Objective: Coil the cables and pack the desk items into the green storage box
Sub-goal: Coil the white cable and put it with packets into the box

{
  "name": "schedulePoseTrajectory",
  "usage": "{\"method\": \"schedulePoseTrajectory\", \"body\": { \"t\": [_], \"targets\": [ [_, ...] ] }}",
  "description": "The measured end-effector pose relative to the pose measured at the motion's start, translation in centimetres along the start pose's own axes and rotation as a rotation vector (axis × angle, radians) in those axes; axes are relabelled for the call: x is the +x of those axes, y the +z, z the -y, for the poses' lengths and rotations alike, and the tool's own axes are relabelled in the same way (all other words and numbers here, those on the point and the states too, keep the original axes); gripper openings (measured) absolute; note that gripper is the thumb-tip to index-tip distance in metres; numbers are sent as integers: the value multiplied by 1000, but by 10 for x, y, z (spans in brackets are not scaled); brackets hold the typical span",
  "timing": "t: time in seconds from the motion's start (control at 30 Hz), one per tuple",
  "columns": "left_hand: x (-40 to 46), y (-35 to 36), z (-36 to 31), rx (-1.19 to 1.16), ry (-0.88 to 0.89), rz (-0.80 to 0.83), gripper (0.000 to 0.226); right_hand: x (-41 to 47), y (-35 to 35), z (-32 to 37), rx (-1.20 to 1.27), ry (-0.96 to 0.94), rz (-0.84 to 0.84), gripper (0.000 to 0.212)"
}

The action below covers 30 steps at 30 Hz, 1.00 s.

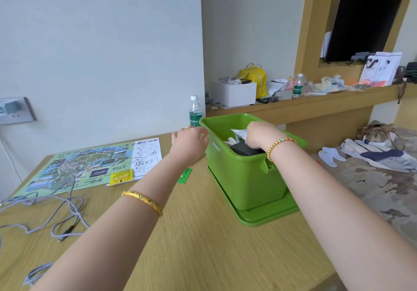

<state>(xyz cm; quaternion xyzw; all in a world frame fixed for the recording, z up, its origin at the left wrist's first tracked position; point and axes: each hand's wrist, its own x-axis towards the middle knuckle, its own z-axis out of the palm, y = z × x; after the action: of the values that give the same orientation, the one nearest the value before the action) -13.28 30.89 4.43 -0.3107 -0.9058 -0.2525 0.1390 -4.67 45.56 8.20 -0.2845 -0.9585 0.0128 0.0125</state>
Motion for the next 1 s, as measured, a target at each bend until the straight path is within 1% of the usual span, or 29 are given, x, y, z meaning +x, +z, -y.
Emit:
{"method": "schedulePoseTrajectory", "body": {
  "t": [0.03, 0.07, 0.17, 0.2, 0.23, 0.27, 0.3, 0.37, 0.47, 0.53, 0.67, 0.8, 0.93, 1.0],
  "targets": [
    [-5, 1, 10, 8, -13, -7, 31, -2, 0, 3, 12, 5, -54, 10],
    [-9, 2, 21, 7, -31, -9, 30, -3, 1, 9, 45, -29, -138, 12],
    [-22, 4, 56, -11, -109, 35, 31, -15, 13, 40, 235, -285, -597, 32],
    [-26, 5, 68, -6, -138, 56, 32, -22, 19, 55, 308, -362, -723, 36],
    [-31, 6, 80, 1, -165, 74, 33, -28, 25, 70, 357, -423, -800, 36],
    [-36, 8, 91, 9, -190, 89, 35, -32, 35, 85, 386, -471, -829, 35],
    [-41, 11, 101, 18, -214, 103, 36, -36, 47, 99, 393, -504, -821, 35],
    [-50, 16, 122, 47, -262, 129, 39, -34, 75, 122, 381, -529, -738, 34],
    [-60, 26, 147, 120, -292, 186, 43, -18, 121, 143, 416, -467, -505, 41],
    [-61, 33, 158, 169, -272, 220, 46, -7, 146, 149, 429, -407, -395, 45],
    [-48, 52, 166, 229, -193, 224, 53, 12, 179, 150, 373, -339, -349, 50],
    [-25, 72, 162, 268, -62, 227, 49, 31, 186, 151, 353, -356, -319, 52],
    [-8, 83, 163, 344, -13, 346, 63, 45, 190, 150, 313, -415, -248, 54],
    [-3, 85, 162, 390, -2, 420, 65, 48, 192, 148, 306, -396, -193, 54]
  ]
}}
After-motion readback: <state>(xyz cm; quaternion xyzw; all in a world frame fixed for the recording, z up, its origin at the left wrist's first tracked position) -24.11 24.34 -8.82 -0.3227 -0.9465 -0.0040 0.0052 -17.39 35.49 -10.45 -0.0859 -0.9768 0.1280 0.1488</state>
